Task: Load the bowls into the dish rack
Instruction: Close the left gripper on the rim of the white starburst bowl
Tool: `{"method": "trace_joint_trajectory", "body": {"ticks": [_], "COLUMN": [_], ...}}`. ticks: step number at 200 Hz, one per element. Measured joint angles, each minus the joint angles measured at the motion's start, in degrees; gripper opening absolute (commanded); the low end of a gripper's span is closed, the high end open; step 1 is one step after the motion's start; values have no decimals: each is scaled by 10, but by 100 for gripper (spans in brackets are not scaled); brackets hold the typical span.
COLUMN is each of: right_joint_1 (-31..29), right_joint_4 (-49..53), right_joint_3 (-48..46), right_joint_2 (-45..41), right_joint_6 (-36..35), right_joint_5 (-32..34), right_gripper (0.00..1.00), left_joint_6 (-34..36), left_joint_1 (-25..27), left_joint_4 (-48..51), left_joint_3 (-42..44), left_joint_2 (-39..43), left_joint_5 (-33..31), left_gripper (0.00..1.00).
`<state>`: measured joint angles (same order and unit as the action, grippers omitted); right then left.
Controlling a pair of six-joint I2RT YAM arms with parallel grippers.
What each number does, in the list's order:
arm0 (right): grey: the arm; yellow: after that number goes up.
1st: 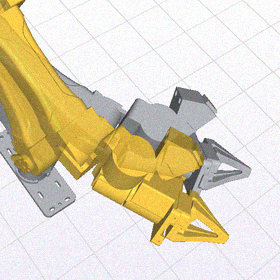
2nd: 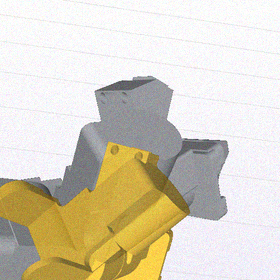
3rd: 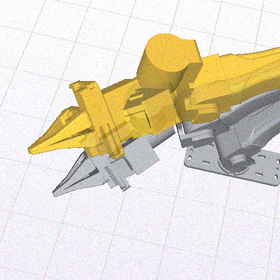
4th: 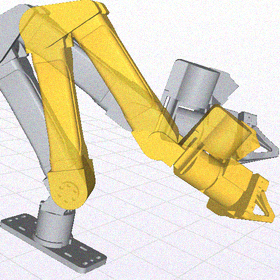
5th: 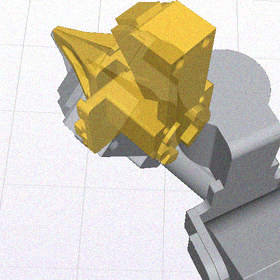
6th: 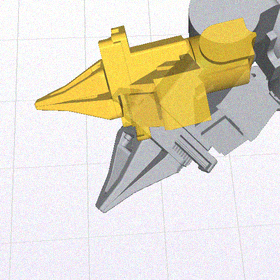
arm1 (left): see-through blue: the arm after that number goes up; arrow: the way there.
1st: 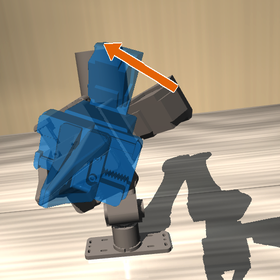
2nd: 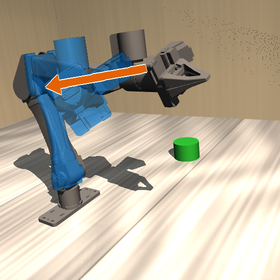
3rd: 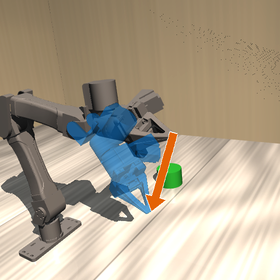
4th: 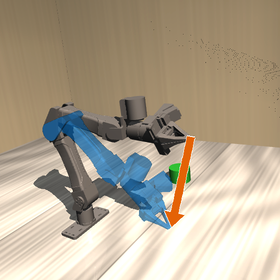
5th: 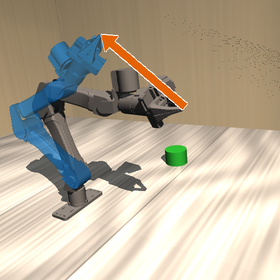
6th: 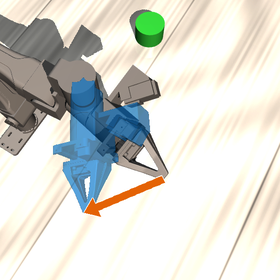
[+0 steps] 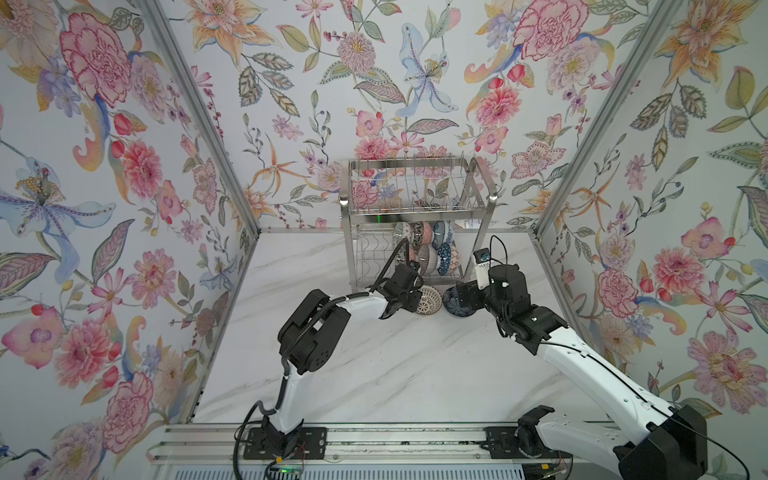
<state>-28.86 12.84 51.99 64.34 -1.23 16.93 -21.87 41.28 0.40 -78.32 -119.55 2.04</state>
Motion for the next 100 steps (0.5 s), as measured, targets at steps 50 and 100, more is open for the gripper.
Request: {"method": "trace_joint_trajectory", "body": {"ticks": [50, 100], "right_joint_1": [0, 0], "right_joint_4": [0, 0], "right_joint_3": [0, 0], "right_joint_2": [0, 0], "right_joint_6": [0, 0], "right_joint_5": [0, 0], "right_gripper": [99, 99], "left_joint_6": [0, -3], "left_joint_1": [0, -1], "left_joint_4": [0, -12], "left_joint_3": [-1, 15], "left_joint_2": [0, 14], "left_joint_5": [1, 7], "left_gripper": [32, 11]}}
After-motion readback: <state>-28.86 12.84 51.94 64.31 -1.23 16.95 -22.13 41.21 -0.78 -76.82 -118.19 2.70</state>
